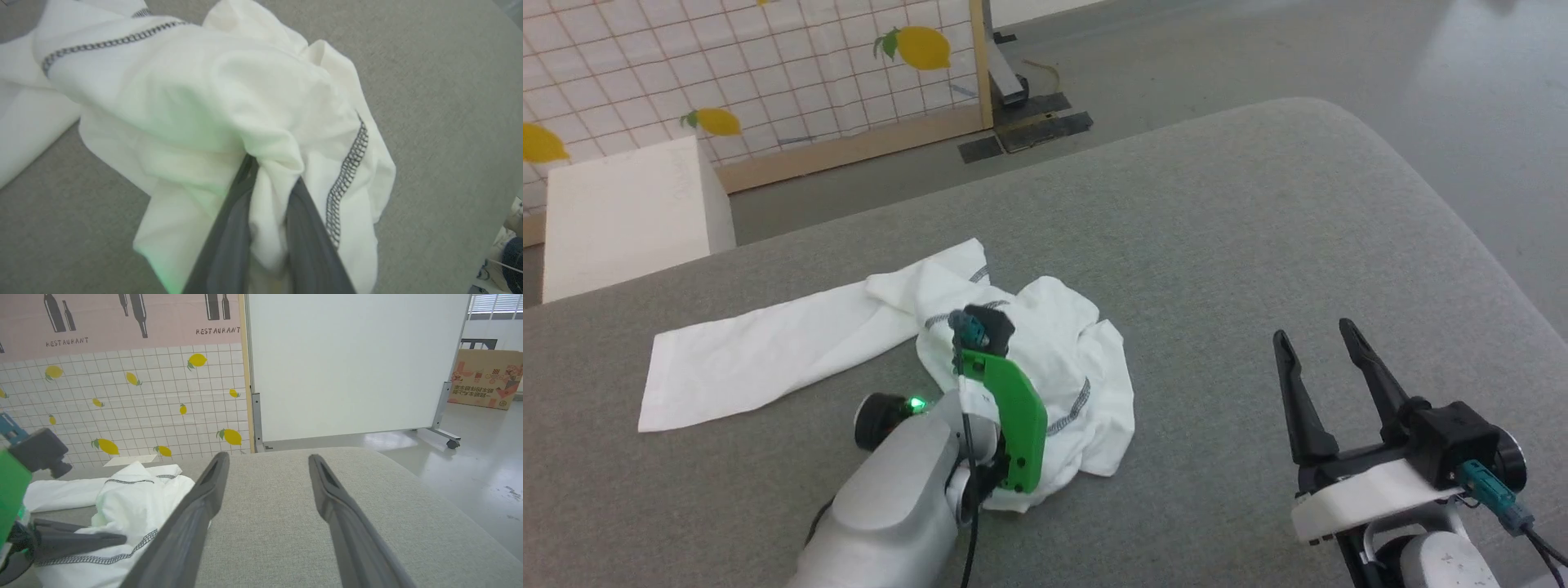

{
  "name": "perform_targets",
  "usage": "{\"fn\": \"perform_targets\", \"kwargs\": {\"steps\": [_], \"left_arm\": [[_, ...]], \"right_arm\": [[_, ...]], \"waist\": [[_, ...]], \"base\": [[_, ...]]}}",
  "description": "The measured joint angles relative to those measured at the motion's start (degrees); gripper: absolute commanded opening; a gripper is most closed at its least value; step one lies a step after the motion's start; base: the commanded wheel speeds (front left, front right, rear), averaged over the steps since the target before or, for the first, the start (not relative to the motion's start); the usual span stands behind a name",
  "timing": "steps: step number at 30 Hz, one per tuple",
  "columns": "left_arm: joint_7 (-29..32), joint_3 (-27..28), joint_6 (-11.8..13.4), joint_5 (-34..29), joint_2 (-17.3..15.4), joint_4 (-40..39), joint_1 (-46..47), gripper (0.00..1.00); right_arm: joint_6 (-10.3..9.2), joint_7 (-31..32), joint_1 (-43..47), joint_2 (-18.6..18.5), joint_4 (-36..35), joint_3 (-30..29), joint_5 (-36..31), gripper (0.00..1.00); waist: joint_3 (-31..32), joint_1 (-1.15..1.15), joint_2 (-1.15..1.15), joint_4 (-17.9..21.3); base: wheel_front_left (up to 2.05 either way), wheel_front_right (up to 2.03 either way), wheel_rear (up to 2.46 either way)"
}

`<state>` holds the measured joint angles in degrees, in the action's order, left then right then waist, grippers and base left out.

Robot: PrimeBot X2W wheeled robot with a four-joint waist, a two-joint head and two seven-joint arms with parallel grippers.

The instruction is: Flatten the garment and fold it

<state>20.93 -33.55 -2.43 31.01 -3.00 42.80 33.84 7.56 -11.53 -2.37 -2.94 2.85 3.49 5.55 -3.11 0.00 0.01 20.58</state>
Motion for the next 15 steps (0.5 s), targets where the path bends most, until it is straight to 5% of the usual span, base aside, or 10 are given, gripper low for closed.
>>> {"fn": "perform_targets", "kwargs": {"steps": [1,6,11,15], "left_arm": [[0.8,-0.5,0.1,0.4,0.0,0.7,-0.4,0.95],[-3.6,-0.2,1.4,3.3,0.1,-1.4,-1.3,1.0],[-21.1,4.2,1.8,3.4,-0.6,-9.5,-2.9,1.0],[-32.9,7.8,4.2,1.6,-4.3,-15.9,-6.1,1.0]], "right_arm": [[0.0,0.0,0.0,0.0,0.0,-0.1,0.0,1.0],[0.0,0.4,0.3,0.0,0.1,-0.2,0.0,1.0],[0.0,1.0,1.3,0.0,-0.6,-0.5,-0.5,1.0],[0.0,1.5,2.0,0.0,-1.7,-1.2,-0.9,1.0]], "waist": [[-0.1,0.0,0.0,0.4],[-0.4,0.0,0.0,0.0],[0.5,0.0,0.0,-2.2],[1.4,0.0,0.0,-4.5]], "base": [[0.0,0.0,0.0],[0.0,0.0,0.0],[0.0,0.0,0.0],[0.0,0.0,0.0]]}}
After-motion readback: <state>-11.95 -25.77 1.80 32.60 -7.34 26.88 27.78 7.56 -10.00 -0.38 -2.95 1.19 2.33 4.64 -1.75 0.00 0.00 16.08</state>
